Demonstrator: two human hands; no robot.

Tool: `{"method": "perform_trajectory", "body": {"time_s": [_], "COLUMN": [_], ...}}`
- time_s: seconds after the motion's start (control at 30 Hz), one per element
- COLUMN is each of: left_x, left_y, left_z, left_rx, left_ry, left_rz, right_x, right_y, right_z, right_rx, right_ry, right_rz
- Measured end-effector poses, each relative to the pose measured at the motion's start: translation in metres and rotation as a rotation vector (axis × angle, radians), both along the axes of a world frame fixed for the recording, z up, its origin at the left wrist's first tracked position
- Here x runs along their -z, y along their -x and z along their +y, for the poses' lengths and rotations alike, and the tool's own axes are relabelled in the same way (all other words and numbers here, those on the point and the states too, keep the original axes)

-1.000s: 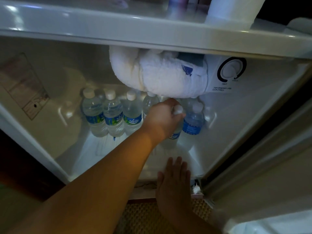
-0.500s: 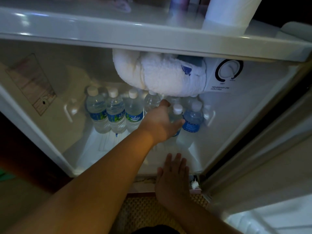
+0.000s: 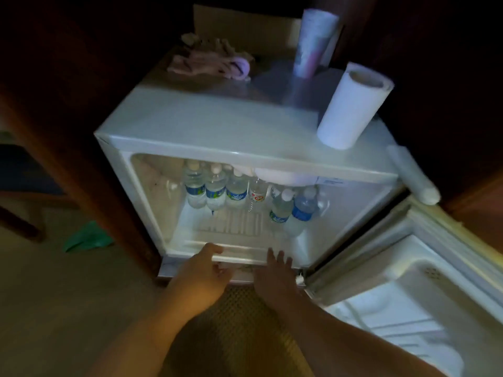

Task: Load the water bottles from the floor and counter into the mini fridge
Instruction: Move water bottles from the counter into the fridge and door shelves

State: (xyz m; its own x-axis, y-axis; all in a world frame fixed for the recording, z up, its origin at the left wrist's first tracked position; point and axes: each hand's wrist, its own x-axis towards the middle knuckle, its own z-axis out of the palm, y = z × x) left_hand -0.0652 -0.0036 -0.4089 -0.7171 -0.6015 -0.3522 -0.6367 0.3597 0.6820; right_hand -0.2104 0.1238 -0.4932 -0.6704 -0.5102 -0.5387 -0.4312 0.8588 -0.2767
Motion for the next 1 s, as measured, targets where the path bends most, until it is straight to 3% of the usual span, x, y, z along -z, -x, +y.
{"method": "perform_trajectory", "body": {"time_s": [0.1, 0.23, 0.47, 0.6, 0.77, 1.0], "left_x": [-0.065, -0.187, -0.428, -0.528, -0.602, -0.651], "left_y": [-0.046, -0.082, -0.09, -0.073, -0.042, -0.004], "left_z": [0.019, 0.045, 0.073, 0.088, 0.098, 0.094], "left_rx": [-0.034, -0.084, -0.228, -0.219, -0.243, -0.333], "left_ry": [-0.029, -0.07, 0.007, 0.083, 0.204, 0.224], "left_rz": [-0.064, -0.068, 0.231, 0.399, 0.536, 0.614], "right_x": [-0.089, -0.223, -0.47, -0.584, -0.669, -0.717], "right_y": [-0.048, -0.093, -0.096, -0.075, -0.043, -0.002], "right_z": [0.024, 0.056, 0.111, 0.132, 0.142, 0.115], "right_rx": [0.085, 0.092, -0.016, -0.022, 0.015, -0.124], "right_ry": [0.188, 0.423, 0.699, 0.883, 0.985, 0.933], "right_rz": [-0.094, -0.032, 0.234, 0.408, 0.434, 0.343]}}
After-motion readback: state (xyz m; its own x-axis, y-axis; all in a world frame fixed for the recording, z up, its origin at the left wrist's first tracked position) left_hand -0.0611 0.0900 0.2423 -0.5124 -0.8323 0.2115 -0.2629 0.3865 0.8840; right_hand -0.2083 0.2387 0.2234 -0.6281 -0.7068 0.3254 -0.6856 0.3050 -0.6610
